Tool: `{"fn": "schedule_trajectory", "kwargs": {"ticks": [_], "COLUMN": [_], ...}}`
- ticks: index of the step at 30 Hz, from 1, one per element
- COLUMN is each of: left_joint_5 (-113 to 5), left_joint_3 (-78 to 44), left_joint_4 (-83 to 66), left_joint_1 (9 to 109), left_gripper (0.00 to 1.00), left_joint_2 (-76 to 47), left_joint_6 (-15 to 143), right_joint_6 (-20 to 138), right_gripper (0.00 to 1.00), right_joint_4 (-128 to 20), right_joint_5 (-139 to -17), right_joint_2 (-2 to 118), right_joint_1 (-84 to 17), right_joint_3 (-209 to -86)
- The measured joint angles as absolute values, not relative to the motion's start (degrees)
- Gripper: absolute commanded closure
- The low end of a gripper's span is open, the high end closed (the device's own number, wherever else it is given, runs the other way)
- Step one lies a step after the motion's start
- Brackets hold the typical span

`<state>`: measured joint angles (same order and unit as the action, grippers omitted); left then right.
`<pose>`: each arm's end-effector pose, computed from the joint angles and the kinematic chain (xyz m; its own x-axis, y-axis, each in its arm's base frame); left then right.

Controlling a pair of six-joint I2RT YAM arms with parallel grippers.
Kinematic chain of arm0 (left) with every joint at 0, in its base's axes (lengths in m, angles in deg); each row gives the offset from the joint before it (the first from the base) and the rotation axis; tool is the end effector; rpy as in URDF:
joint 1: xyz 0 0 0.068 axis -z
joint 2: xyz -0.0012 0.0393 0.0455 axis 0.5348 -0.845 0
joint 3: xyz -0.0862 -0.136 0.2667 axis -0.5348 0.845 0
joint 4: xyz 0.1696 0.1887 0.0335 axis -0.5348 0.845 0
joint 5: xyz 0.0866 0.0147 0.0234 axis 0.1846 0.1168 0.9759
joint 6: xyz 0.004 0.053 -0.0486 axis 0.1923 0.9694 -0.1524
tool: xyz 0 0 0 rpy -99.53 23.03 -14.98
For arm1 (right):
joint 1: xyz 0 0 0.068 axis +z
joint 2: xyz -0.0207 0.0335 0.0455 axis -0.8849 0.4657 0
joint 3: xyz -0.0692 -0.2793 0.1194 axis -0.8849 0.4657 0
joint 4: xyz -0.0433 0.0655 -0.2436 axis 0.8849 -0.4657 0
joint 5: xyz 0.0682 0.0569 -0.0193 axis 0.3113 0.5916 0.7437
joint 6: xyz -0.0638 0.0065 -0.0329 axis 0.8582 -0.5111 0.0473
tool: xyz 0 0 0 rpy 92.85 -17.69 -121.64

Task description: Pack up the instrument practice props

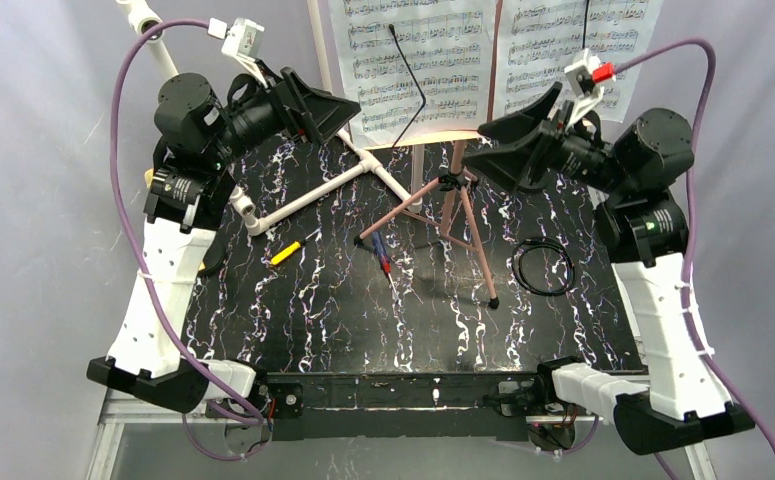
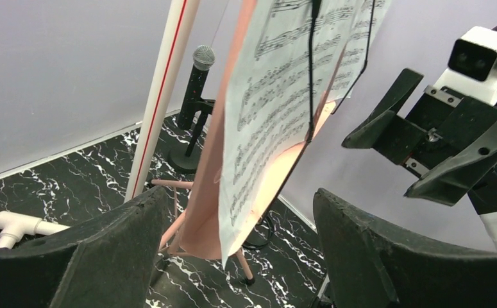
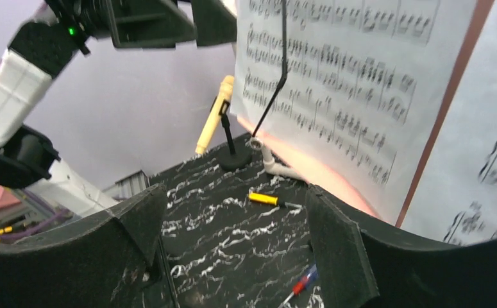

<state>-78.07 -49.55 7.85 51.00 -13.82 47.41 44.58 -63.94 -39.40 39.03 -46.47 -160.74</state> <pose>0.2180 -0.1074 0.6098 -0.1415 -0.3762 -0.9157 0.7865 0.5190 -0.3347 0.1577 0.0896 0.5738 -0.0669 0.2401 -0.9684 -0.8957 0.4132 0.1643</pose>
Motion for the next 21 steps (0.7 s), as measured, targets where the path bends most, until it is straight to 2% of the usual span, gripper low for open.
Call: {"fn": "schedule_trajectory", "kwargs": {"ticks": [9, 21], "left_joint_5": [-76.8, -76.4], "left_joint_3": [-49.7, -55.8], "left_joint_4": [7.9, 7.8], "left_joint_1": [51.3, 51.6], "left_gripper": [0.24, 0.32], "left_joint_2": [-15.1, -15.9], "left_joint_6": [47.1, 47.1], "right_joint_6": [38.5, 38.9], "right_gripper": [0.21, 0.30], "right_joint_4": [-59.3, -58.9], "right_joint_5": [-44.5, -53.3], "right_joint_2": [47.0, 56.6], "right_joint_1": [-45.4, -33.8], "right_joint_3": [-169.3, -180.7]}}
